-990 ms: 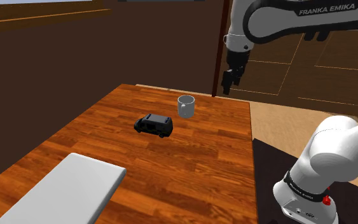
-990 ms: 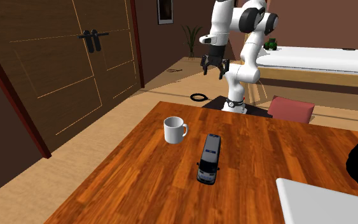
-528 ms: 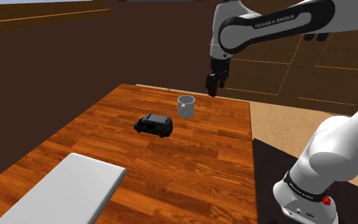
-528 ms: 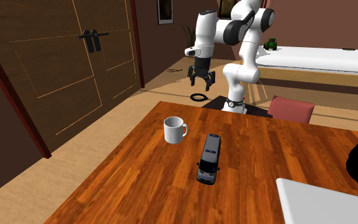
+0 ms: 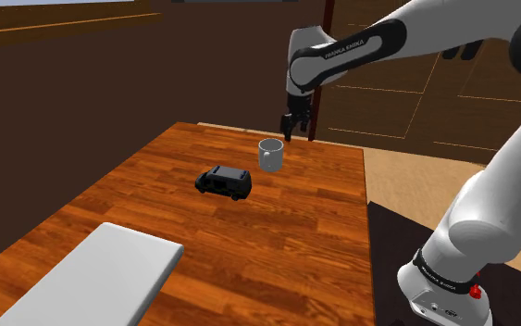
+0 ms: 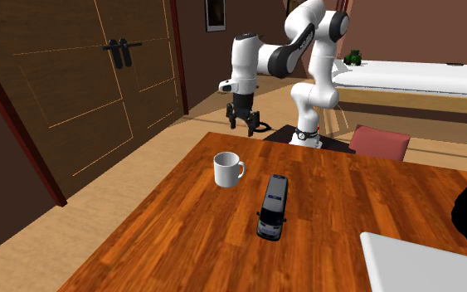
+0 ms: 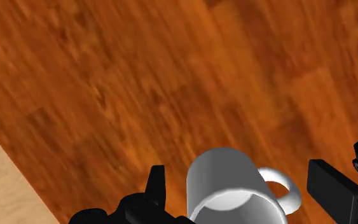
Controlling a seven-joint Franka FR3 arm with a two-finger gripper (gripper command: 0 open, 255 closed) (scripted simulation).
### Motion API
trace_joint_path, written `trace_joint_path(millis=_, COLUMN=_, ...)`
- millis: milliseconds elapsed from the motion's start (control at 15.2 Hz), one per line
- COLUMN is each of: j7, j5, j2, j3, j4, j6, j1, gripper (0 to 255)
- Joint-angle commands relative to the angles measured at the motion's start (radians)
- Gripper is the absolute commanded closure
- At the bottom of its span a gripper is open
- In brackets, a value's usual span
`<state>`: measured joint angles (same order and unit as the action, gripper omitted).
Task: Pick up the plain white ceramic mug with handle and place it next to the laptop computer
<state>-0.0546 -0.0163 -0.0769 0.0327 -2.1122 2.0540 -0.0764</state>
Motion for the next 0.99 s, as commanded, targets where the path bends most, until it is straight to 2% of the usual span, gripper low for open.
trace_joint_path(millis=0, j7=-0.004, j5=0.008, j2=0.075, j3=0.006, j4=0.050, j6=0.027, j1=-0.005, gripper=0)
trace_joint_path(millis=462, j7=-0.023, j5=0.043, j2=0.339, j3=0.020, j4=0.275, j6=0.069, j1=-0.028, gripper=0)
trace_joint_path(millis=924, j7=-0.025, j5=0.046, j2=0.382, j3=0.018, j4=0.237, j6=0.150, j1=-0.028, gripper=0)
